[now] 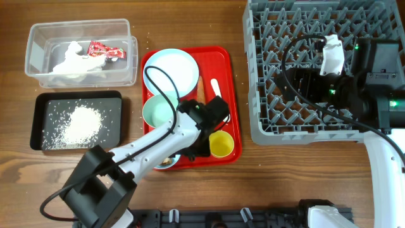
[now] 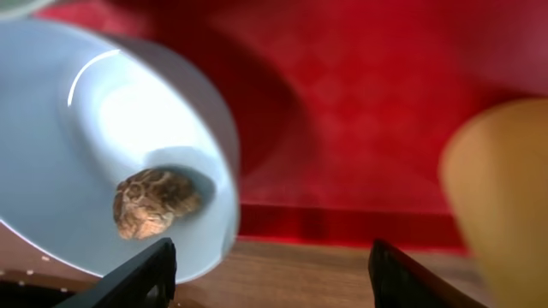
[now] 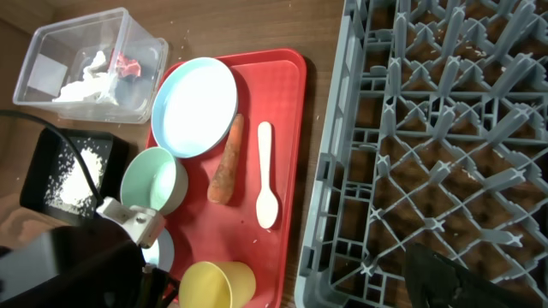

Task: Sort waste into correct bins and load items into the dishwasher rack
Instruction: 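Grasp the blue bowl with the mushroom using the left gripper, then tip the blue bowl over the black tray to dump the mushroom, then return the empty blue bowl to the red tray with the left gripper, then grasp the carrot on the red tray with the left gripper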

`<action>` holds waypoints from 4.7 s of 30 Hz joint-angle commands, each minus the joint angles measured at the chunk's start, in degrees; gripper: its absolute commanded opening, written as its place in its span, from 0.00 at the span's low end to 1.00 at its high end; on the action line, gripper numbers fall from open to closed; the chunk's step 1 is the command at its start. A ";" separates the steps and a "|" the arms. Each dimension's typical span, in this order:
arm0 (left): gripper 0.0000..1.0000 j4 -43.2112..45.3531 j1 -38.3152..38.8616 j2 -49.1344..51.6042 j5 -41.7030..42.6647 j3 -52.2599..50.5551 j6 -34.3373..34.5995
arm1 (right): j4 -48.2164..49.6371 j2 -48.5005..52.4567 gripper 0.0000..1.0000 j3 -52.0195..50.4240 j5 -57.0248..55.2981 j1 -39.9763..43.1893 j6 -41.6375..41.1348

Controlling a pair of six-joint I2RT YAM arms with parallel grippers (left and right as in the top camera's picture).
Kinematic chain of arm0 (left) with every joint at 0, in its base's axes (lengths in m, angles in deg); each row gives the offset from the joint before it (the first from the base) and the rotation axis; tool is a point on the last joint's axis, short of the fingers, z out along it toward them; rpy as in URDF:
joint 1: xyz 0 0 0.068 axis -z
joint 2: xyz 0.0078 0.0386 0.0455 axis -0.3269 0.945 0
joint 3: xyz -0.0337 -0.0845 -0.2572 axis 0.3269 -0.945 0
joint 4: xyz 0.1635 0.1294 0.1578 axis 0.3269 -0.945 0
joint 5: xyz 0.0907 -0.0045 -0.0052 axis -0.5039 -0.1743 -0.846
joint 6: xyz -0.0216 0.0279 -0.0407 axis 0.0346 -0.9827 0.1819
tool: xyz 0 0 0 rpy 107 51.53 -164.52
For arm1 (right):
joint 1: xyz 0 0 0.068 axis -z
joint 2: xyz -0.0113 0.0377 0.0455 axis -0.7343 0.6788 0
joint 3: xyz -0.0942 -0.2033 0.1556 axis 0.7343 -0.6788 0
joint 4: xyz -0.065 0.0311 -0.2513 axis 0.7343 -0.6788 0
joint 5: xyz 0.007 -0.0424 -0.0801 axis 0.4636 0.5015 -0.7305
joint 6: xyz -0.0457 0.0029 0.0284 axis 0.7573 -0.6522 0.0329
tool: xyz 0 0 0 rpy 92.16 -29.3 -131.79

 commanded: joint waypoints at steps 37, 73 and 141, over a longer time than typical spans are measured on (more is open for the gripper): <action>0.04 -2.80 -47.08 -15.41 12.61 12.44 -27.06 | 0.66 0.63 1.00 1.01 -0.11 0.13 1.18; 0.04 -1.33 -96.52 7.43 76.15 12.41 -54.31 | -0.26 0.63 1.00 1.01 -0.11 0.13 1.20; 0.83 21.90 -9.64 -2.56 -3.63 16.52 -18.86 | -0.02 0.63 1.00 1.01 -0.09 0.13 1.09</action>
